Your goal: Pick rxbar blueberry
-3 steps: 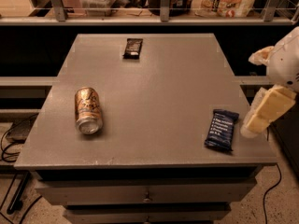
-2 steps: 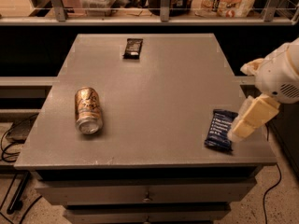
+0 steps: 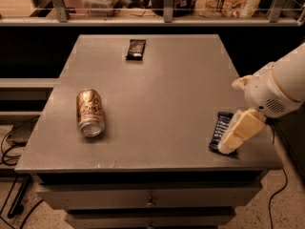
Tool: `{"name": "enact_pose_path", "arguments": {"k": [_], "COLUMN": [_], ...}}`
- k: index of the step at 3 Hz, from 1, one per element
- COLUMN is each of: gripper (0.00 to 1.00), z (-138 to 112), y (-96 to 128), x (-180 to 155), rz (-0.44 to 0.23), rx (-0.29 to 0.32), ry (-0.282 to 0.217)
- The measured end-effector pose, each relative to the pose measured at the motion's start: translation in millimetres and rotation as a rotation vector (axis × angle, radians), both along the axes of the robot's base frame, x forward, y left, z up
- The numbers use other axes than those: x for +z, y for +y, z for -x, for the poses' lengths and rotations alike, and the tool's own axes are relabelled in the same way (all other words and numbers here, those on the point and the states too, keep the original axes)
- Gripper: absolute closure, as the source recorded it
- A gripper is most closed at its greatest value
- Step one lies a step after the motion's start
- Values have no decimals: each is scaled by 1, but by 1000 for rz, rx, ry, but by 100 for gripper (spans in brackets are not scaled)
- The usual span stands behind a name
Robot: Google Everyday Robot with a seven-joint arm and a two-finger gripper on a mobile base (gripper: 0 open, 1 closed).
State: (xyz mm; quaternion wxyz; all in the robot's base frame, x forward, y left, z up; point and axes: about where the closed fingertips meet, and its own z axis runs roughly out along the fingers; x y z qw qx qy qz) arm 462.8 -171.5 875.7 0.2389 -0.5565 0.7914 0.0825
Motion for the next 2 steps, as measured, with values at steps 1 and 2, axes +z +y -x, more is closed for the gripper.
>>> {"name": "enact_pose_path", "arguments": {"k": [1, 2], "gripper": [0, 0], "z": [3, 6], "y": [7, 7], "x": [-29, -45], "rz": [15, 36], "rx": [-2, -9], "ry": [49, 78]}}
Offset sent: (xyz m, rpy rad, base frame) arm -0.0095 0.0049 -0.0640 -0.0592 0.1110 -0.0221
